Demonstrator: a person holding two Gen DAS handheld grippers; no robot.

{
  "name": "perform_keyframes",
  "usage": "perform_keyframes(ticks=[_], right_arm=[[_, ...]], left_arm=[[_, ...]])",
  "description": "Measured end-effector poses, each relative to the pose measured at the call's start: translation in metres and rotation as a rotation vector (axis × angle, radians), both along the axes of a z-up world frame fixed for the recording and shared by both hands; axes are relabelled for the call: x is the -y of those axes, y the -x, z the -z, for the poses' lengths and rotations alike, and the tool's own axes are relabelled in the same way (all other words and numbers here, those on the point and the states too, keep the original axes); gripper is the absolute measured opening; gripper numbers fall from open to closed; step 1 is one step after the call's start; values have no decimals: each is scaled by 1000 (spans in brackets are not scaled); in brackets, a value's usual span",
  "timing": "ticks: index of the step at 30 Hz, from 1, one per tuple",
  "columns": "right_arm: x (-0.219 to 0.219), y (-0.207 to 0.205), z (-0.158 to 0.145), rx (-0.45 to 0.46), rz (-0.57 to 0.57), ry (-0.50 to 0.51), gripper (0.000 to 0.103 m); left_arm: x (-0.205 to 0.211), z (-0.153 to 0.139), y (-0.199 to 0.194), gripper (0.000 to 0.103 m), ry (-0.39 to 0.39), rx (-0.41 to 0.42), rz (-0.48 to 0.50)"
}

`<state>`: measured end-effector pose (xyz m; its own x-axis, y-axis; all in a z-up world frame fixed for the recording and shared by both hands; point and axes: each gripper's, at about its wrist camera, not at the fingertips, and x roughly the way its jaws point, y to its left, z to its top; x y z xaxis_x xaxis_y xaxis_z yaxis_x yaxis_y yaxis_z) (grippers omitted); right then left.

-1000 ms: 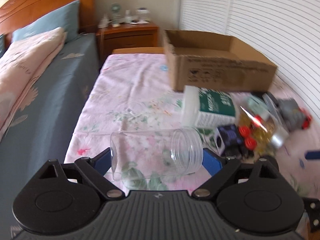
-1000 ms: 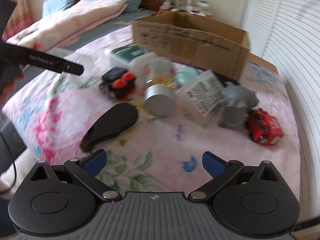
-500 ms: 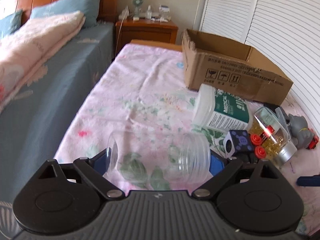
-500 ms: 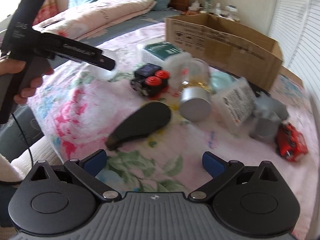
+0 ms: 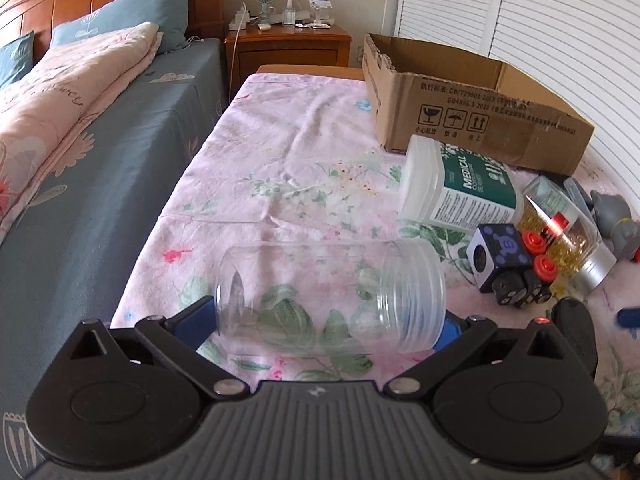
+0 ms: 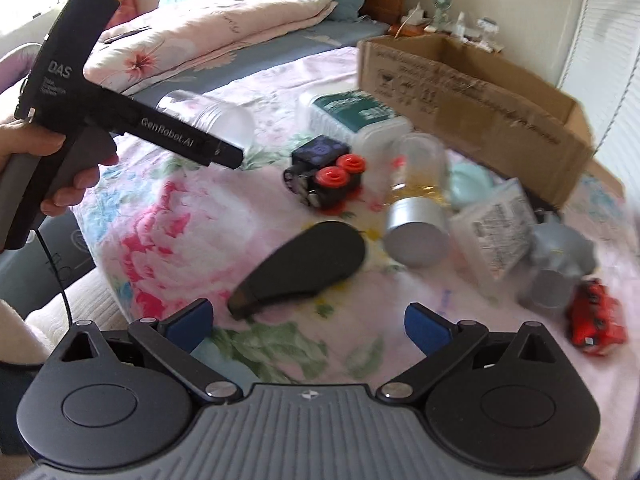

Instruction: Organize rigid objects

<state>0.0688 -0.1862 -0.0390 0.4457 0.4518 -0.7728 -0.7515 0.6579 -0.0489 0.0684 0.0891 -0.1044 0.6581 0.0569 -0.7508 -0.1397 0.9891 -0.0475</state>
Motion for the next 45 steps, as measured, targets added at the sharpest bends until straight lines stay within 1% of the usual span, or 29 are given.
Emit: perform_keyframes(ticks=[4, 6, 8, 11, 14, 17, 20, 22, 23, 24, 26, 28, 33, 37, 40, 45], right_arm=[[11, 3, -9, 70, 55, 36, 103], [10, 0, -8, 111, 88, 80, 103], [5, -3, -2, 131, 90, 112, 103], [-9, 1, 4, 108, 27, 104, 103], [-24, 4, 7, 108, -25, 73, 103], [-34, 1, 10, 61, -61, 29, 103], [-35, -5, 13, 26, -88, -10, 103], [-30, -15, 15, -31, -85, -47, 103], [-28, -16, 16, -24, -91, -54, 103], [-27, -16, 16, -11, -109, -51, 103], [-25, -17, 16, -18, -117, -55, 103], [-31, -15, 14, -32, -117, -39, 103], [-45, -2, 14, -37, -223, -25, 103], [-47, -15, 12, -55, -261, -2, 103], [-51, -21, 12, -68, -319, 11, 103], [-55, -27, 13, -75, -402, 19, 103]], left_arm=[[2, 1, -2, 102, -25, -8, 0], [1, 1, -1, 102, -23, -6, -1], [1, 1, -1, 102, -23, -7, -1], [0, -2, 3, 102, -15, -2, 8], [-2, -5, 7, 102, -21, 18, 9], [-4, -9, 9, 102, -22, 33, 24], [-6, -11, 10, 102, -18, 45, 39], [-7, -12, 10, 102, -6, 46, 42], [-8, -12, 10, 102, 5, 47, 41], [-9, -12, 10, 102, 17, 48, 40], [-10, -12, 9, 102, 37, 47, 43], [-10, -13, 10, 102, 37, 52, 51], [-11, -16, 12, 102, 31, 62, 58], [-11, -18, 12, 101, 39, 64, 65], [-11, -17, 13, 100, 47, 60, 71], [-11, -19, 15, 100, 51, 67, 55]])
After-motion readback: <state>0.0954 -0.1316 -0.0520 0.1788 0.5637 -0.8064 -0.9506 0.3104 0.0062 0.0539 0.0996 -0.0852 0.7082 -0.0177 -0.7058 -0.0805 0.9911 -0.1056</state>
